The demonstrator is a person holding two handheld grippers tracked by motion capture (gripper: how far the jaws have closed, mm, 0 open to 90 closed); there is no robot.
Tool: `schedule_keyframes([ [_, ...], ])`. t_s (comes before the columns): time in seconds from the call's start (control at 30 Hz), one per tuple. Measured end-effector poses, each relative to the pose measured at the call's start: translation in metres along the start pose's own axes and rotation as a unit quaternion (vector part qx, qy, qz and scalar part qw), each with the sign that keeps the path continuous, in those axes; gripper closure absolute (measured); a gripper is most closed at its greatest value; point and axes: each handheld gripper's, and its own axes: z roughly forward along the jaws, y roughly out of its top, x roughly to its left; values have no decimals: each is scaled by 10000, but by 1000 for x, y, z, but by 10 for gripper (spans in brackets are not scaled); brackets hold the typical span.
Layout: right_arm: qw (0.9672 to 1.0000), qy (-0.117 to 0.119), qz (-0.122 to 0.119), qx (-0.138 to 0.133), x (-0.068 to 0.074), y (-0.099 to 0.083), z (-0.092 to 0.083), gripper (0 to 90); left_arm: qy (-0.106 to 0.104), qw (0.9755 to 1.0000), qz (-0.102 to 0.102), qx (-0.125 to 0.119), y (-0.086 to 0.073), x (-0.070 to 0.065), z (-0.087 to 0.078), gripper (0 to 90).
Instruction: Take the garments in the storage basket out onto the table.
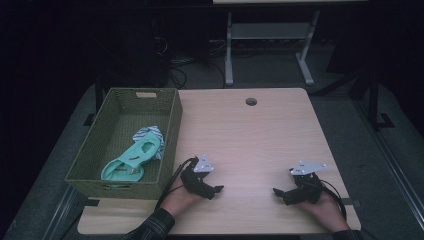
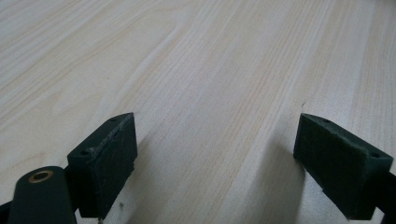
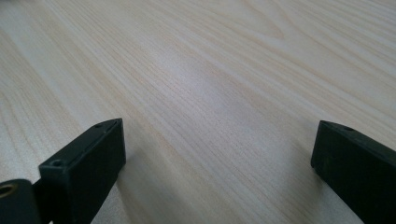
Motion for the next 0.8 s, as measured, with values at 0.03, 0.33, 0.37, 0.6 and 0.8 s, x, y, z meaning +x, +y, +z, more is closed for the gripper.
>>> schedule_keyframes([
  [0.03, 10000, 0, 0, 0, 0, 0, 0, 26, 0, 10000, 0, 0, 0, 0, 0, 127],
  [0.33, 10000, 1, 2, -1, 0, 0, 0, 26, 39, 9996, -14, 291, 6, 0, -1, 130],
  [0.37, 10000, 2, 0, 0, 0, 0, 0, 26, 42, 9995, -59, 297, 6, 0, -1, 130],
  [0.6, 10000, 1, 2, 0, 0, 0, 0, 26, 57, 9992, -83, 378, 9, 2, -1, 132],
  [0.8, 10000, 0, 2, 0, 0, 0, 0, 26, -1, 9990, -159, 428, 10, 3, -2, 134],
])
